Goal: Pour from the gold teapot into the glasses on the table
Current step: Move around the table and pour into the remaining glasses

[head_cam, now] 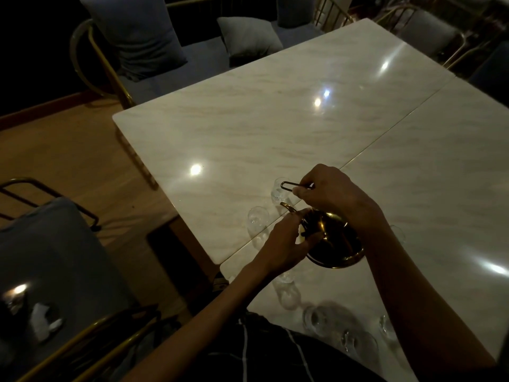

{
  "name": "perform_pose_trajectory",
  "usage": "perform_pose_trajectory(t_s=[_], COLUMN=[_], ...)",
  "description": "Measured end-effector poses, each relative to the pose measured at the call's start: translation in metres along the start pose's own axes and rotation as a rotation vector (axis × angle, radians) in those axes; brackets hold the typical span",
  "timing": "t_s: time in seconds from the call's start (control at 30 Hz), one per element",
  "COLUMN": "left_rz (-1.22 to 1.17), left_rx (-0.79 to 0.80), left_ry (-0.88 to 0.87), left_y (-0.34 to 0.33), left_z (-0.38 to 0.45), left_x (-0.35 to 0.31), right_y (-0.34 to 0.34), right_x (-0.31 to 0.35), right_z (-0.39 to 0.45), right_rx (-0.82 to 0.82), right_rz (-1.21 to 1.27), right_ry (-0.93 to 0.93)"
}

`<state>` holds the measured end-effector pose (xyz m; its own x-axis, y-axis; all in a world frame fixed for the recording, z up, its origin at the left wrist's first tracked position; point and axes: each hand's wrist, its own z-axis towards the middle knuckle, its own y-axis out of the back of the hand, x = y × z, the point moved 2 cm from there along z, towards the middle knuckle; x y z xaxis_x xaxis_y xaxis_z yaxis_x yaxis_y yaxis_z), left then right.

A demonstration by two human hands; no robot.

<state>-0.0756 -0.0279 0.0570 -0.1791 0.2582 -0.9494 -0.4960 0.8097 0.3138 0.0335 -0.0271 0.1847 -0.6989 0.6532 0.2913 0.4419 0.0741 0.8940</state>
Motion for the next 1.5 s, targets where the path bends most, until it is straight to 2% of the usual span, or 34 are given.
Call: perform_pose_trajectory(t_s=[0.4,1.5], left_rz=[-0.016,-0.005], left_rx=[-0.031,-0.025], left_ry=[-0.049,-0.016], left_y=[0.0025,0.0019], left_z=[-0.0024,0.0030], left_x=[-0.0076,-0.0009], right_y=[0.0032,0.0047], right_x=[0.0022,0.0068], right_z=[-0.0013,0.0017], right_rx=[0.015,0.036], right_rz=[-0.018,-0.029], right_ry=[0.002,-0.002])
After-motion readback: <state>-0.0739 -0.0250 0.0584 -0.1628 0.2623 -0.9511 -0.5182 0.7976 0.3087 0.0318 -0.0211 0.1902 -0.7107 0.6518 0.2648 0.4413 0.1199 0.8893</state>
